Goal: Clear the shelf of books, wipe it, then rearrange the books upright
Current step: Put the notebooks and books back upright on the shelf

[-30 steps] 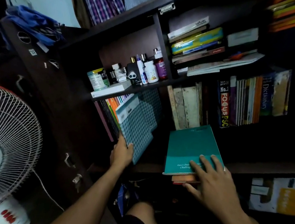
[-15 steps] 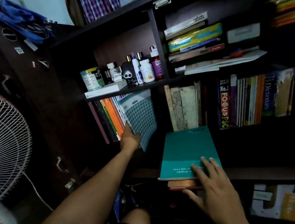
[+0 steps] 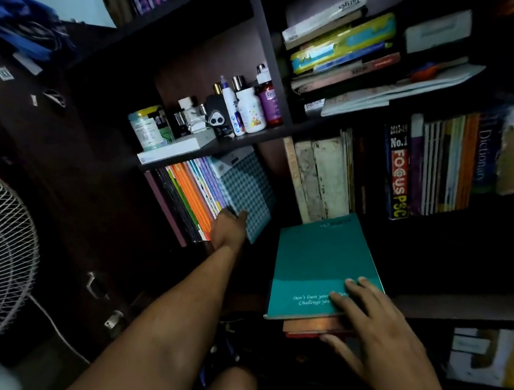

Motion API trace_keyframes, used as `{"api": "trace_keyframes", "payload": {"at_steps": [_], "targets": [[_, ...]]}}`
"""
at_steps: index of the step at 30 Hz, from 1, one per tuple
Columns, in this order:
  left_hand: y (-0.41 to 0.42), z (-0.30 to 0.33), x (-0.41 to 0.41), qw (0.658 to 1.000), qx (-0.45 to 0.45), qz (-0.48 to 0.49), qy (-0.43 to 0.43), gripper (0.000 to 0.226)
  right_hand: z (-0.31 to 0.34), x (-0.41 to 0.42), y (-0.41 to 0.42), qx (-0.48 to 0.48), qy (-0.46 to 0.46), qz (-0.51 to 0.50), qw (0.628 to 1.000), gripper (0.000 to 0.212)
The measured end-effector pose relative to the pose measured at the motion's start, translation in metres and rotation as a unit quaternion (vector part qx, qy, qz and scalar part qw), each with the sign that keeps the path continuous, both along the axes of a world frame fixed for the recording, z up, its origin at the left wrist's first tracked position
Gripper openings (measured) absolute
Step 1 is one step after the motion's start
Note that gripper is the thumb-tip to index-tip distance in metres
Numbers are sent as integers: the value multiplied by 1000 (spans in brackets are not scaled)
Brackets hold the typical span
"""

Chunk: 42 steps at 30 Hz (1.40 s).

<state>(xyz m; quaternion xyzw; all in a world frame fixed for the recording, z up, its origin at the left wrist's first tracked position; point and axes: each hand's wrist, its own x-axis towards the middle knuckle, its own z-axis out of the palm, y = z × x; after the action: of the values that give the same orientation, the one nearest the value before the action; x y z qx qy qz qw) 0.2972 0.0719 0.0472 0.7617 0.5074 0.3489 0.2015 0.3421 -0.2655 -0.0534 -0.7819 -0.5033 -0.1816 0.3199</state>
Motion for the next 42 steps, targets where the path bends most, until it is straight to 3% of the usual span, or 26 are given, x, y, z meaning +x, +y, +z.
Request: {"api": "trace_keyframes", "payload": {"at_steps": [4, 9, 11, 14, 16, 19, 24, 27, 30, 36, 40, 42], "targets": [[9, -5, 7, 1000, -8, -3, -16, 36, -2, 1, 1, -10, 10, 12, 1000, 65], [86, -33, 30, 992, -84, -22, -96, 59, -2, 0, 0, -9, 18, 14, 1000, 66], [97, -43, 37, 984, -109, -28, -138, 48, -2, 0, 0, -6, 19, 14, 1000, 66], [43, -31, 27, 982, -91, -22, -164, 29, -1, 0, 1, -5, 26, 16, 1000, 67], [9, -26, 16, 988, -64, -30, -140, 29, 1, -1, 0, -6, 33, 20, 999, 67], [-38, -32, -3, 996, -34, -86, 0, 31, 0, 0, -2, -6, 38, 25, 999, 68], [-95, -36, -33, 969, -135, -204, 47, 67, 5, -1, -2, -14, 33, 42, 998, 68], [-105, -30, -47, 938, -275, -208, -43, 75, 7, -2, 0, -10, 32, 62, 997, 64], [-110, -27, -63, 892, -371, -204, -159, 62, 5, -5, 2, 5, 37, 67, 997, 68], [-99, -35, -113, 903, -301, -168, -255, 30, 1, -21, 9, 2, 67, 10, 998, 80], [-76, -32, -163, 915, -198, -112, -334, 37, -4, -26, 21, -25, 29, 13, 999, 54], [-59, -28, -186, 934, -105, -70, -333, 40, -1, -34, 37, -31, 19, 34, 999, 58]]}}
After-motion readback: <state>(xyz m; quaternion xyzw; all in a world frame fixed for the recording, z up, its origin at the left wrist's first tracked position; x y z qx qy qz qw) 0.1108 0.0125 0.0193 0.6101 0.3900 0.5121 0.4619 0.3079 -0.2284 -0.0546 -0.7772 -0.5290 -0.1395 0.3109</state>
